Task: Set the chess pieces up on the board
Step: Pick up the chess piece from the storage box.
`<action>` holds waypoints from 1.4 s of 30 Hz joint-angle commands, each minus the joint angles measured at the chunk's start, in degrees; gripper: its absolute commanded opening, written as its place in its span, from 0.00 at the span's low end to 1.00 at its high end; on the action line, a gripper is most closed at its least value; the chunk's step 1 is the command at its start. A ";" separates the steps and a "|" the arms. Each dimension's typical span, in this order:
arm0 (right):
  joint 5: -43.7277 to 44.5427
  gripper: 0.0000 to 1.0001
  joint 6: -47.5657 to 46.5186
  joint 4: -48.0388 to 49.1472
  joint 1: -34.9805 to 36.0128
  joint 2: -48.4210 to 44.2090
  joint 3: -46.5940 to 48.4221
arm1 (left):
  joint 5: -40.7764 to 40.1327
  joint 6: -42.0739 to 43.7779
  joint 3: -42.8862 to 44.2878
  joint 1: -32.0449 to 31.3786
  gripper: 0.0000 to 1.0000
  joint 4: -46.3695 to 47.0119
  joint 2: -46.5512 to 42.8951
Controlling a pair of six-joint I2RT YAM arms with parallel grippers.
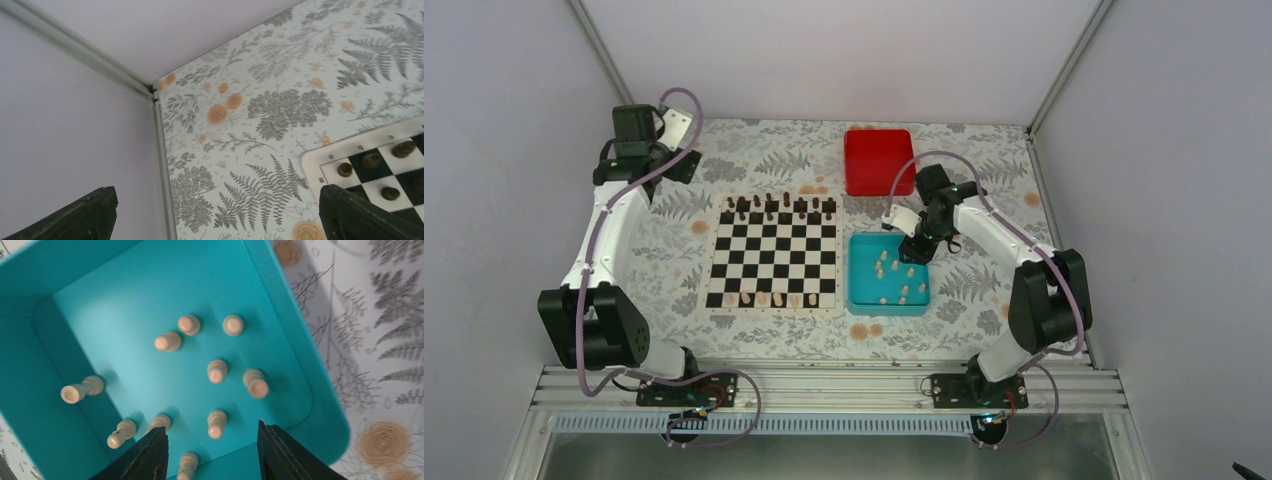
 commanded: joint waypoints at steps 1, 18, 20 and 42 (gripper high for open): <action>2.86 0.46 2.37 1.91 1.06 2.76 -1.18 | 4.29 -5.56 -0.65 3.18 1.00 3.83 -1.35; 8.25 0.40 4.64 7.90 2.67 10.30 -1.39 | 4.89 -7.97 1.29 4.66 1.00 2.86 -0.89; 8.71 0.40 4.62 8.23 2.67 10.35 -1.32 | 4.93 -7.98 1.32 4.68 1.00 2.95 -1.15; 8.67 0.38 5.97 6.62 2.67 6.31 -0.63 | 6.32 -7.74 1.18 4.72 1.00 3.04 -1.40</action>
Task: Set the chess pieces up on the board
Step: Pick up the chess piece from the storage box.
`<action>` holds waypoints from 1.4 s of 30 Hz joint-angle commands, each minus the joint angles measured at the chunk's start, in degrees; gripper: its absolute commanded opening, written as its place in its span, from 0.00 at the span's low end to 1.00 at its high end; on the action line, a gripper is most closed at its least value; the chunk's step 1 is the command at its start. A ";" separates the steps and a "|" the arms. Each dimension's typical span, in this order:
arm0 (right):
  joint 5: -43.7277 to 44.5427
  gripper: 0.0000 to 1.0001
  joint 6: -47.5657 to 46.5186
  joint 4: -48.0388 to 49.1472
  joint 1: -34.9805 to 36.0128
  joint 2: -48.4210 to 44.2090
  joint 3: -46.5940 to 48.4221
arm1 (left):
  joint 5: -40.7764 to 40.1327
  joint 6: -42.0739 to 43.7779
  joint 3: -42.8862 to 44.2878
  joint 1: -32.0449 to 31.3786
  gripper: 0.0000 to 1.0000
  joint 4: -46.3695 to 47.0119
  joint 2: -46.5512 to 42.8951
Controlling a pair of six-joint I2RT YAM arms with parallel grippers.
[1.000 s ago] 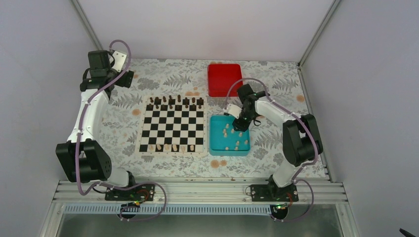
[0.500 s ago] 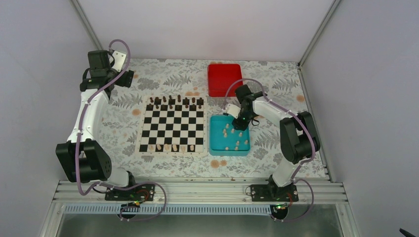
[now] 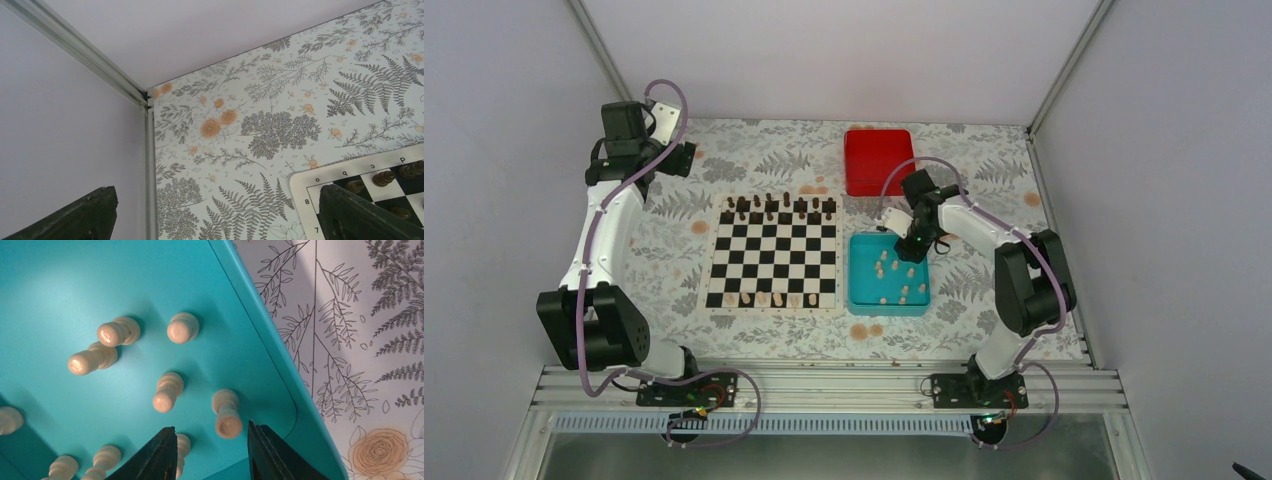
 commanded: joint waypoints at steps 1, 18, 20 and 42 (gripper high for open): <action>0.09 0.38 1.14 -0.23 0.40 -1.64 0.66 | 1.19 -0.62 0.75 0.42 1.00 0.89 -1.23; 1.03 0.34 0.91 1.60 0.41 3.17 1.15 | 1.63 -0.39 0.58 0.46 1.00 0.97 -1.14; 0.79 0.32 0.77 1.94 0.40 3.55 1.31 | 1.67 -0.35 0.44 0.47 1.00 1.04 -1.26; 3.73 0.07 1.98 -7.45 2.41 -2.17 8.01 | 2.68 -0.35 0.07 0.47 1.00 1.05 -2.28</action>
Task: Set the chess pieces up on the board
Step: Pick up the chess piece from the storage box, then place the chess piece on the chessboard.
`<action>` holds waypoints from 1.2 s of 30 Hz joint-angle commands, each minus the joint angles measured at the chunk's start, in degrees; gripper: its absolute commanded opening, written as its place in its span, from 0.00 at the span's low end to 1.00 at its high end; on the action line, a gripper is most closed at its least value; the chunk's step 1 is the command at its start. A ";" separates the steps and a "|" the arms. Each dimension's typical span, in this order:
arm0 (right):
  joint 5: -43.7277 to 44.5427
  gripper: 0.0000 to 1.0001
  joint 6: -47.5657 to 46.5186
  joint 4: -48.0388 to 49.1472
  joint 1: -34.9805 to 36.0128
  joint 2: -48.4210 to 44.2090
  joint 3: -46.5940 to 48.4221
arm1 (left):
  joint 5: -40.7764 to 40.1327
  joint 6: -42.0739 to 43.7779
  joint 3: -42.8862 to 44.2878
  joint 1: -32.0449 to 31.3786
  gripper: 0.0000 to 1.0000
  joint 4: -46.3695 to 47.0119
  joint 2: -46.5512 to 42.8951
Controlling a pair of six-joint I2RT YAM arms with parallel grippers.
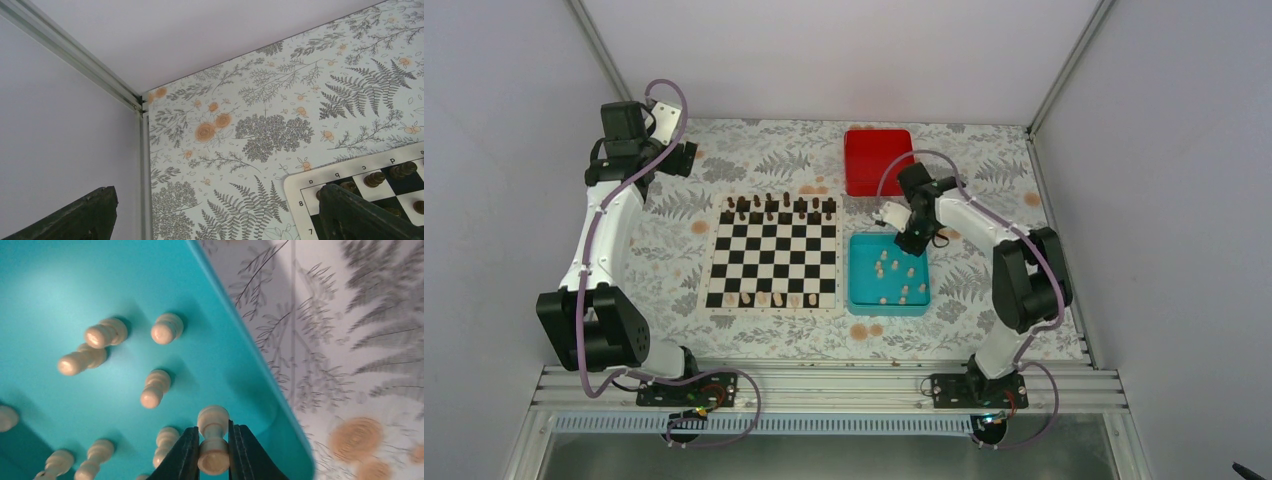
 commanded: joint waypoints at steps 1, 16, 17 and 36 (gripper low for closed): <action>1.28 0.07 1.25 -5.67 2.87 -4.71 5.67 | 1.00 -0.37 0.01 0.38 1.00 0.92 -2.28; -5.60 0.07 1.14 -5.04 23.58 -1.35 12.01 | 1.12 -0.63 0.23 0.40 1.00 1.13 -2.72; -5.98 0.07 0.88 -4.60 24.29 -0.61 11.99 | 1.17 -0.73 0.23 0.42 1.00 1.08 -2.67; -10.02 0.07 -0.82 0.13 30.21 8.90 9.29 | 2.22 -0.72 0.13 0.42 1.00 0.75 -1.92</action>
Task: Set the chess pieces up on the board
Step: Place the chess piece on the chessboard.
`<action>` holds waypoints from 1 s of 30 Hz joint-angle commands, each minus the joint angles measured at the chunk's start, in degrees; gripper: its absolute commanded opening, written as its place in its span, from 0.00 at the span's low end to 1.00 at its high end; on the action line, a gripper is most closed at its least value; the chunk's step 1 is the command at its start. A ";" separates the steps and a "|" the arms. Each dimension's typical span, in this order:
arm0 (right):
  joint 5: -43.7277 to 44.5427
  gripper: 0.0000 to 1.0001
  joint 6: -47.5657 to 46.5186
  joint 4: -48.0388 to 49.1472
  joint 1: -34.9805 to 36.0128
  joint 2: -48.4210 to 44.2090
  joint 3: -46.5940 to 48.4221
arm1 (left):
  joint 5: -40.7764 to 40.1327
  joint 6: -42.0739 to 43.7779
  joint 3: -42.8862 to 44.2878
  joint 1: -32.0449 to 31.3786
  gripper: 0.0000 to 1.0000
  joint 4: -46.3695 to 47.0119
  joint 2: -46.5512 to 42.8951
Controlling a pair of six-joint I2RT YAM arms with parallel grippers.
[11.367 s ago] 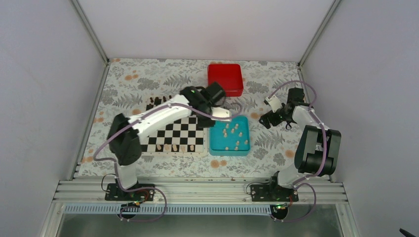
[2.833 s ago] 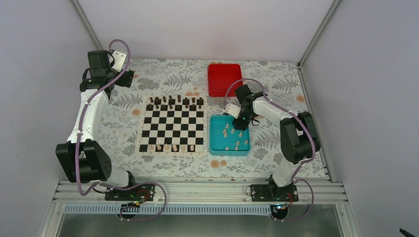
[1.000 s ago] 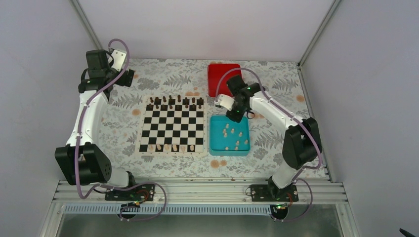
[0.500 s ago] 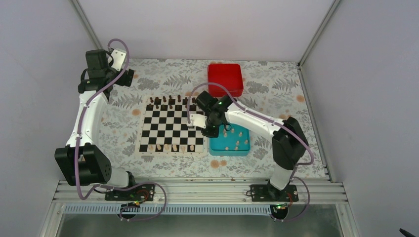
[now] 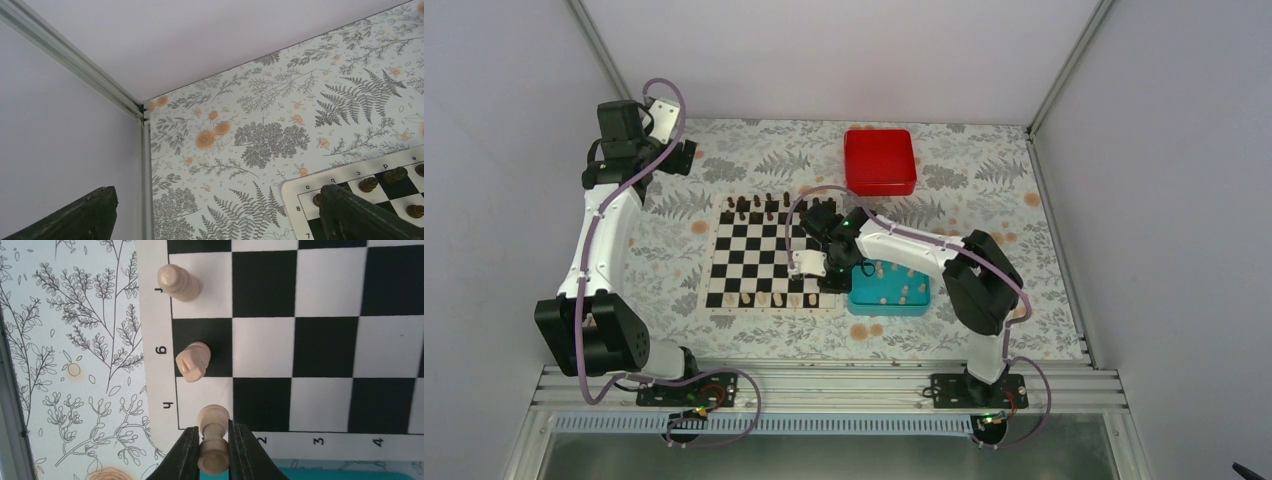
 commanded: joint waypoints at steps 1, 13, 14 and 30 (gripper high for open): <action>-1.45 0.07 -0.80 0.69 0.87 1.49 -1.80 | 1.33 -0.63 0.06 0.42 1.00 0.54 -0.41; -1.14 0.06 -0.75 1.84 1.42 2.27 -3.74 | 1.46 -0.61 0.23 0.41 1.00 0.52 -0.15; -1.16 0.06 -0.71 1.89 1.55 2.51 -3.63 | 1.46 -0.54 0.23 0.40 1.00 0.51 -0.15; 1.23 0.06 -1.06 2.66 2.07 4.77 -1.69 | 1.22 -0.44 0.03 0.42 1.00 0.74 -0.24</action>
